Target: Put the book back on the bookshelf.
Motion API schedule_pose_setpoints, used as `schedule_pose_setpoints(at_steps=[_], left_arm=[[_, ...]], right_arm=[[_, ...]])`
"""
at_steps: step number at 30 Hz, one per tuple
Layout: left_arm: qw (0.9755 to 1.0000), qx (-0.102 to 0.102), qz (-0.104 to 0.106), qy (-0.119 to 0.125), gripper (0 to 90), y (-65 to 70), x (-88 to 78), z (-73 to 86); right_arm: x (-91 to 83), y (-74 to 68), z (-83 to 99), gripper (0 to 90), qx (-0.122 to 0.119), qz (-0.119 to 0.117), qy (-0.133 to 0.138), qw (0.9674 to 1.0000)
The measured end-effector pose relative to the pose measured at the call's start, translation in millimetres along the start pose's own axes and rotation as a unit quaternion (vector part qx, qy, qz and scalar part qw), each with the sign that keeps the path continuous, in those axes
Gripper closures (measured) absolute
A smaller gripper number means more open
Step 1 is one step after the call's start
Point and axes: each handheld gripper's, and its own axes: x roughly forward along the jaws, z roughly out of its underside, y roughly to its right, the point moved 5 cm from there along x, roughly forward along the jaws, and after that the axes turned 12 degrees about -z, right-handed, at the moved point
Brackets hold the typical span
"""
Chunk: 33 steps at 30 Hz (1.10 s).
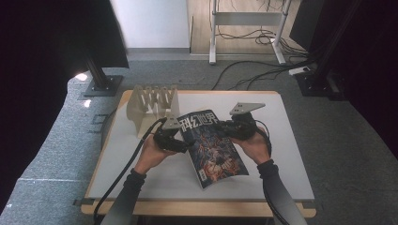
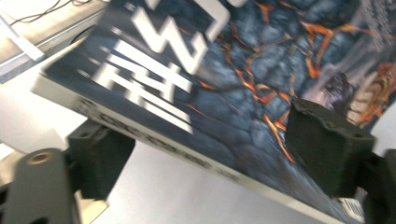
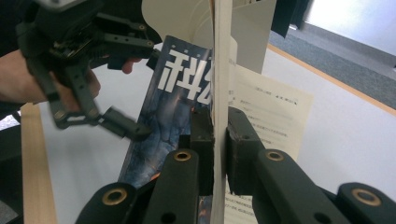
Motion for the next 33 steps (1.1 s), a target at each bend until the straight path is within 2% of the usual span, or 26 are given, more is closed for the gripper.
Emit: schedule_pose_setpoints(at_steps=[1, 2, 4, 5, 9, 10, 11, 12, 18, 22, 25, 29, 30, 33], left_arm=[[1.0000, -0.003, -0.007, -0.004, 23.7, -1.4, 0.2, -0.2], [0.9998, -0.009, -0.011, -0.013, 30.7, -3.4, 0.0, 0.3], [0.9997, -0.010, -0.007, -0.020, 40.7, -3.8, -0.2, 1.1], [0.9994, -0.013, 0.001, -0.033, 42.5, -4.0, 0.0, 2.4], [0.9990, -0.020, 0.010, -0.039, 47.4, -4.1, -0.3, 2.6], [0.9989, -0.030, 0.017, -0.032, 51.1, -5.5, -2.6, 0.4], [0.9989, -0.030, 0.017, -0.032, 54.5, -5.5, -2.6, 0.4], [0.9986, -0.036, 0.026, -0.030, 56.6, -6.7, -5.5, -1.7], [0.9994, -0.026, 0.016, -0.016, 61.5, -6.4, -15.1, -10.9], [0.9995, -0.027, 0.019, -0.004, 65.9, -6.9, -22.6, -18.8], [0.9996, -0.019, 0.021, 0.007, 69.4, -7.2, -29.7, -25.4], [0.9998, 0.001, 0.006, 0.020, 71.5, -3.4, -37.1, -33.3], [0.9997, 0.006, 0.003, 0.025, 72.9, -2.7, -38.9, -35.1], [0.9985, 0.009, -0.001, 0.053, 77.1, -2.0, -47.9, -41.8]], right_arm=[[-0.4, -0.5, -0.2, 81.6, -0.001, 0.000, -0.001, 1.0000], [-0.6, -0.8, -0.5, 81.5, -0.003, 0.002, -0.001, 1.0000], [-0.9, -0.6, -0.7, 81.5, -0.004, 0.001, 0.000, 1.0000], [-1.0, -0.4, -0.7, 81.5, -0.003, 0.001, 0.000, 1.0000], [0.3, -0.2, -0.9, 81.6, -0.004, 0.002, -0.002, 1.0000], [0.6, -0.3, -1.0, 81.5, -0.004, 0.002, -0.003, 1.0000], [1.0, -0.3, -1.2, 81.5, -0.004, 0.004, -0.003, 1.0000], [1.0, -0.1, -1.5, 81.5, -0.005, 0.007, -0.005, 1.0000], [-3.0, 3.4, -3.7, 81.4, -0.007, 0.023, -0.007, 0.9997], [-6.5, 5.9, -4.3, 81.3, -0.003, 0.034, -0.004, 0.9994], [-11.4, 8.0, -4.5, 81.3, 0.001, 0.040, 0.002, 0.9992], [-15.1, 9.0, -5.0, 81.3, 0.001, 0.047, 0.008, 0.9989], [-16.7, 9.3, -5.6, 81.4, -0.002, 0.054, 0.010, 0.9985], [-20.2, 8.5, -7.5, 81.4, -0.006, 0.065, 0.020, 0.9977]])
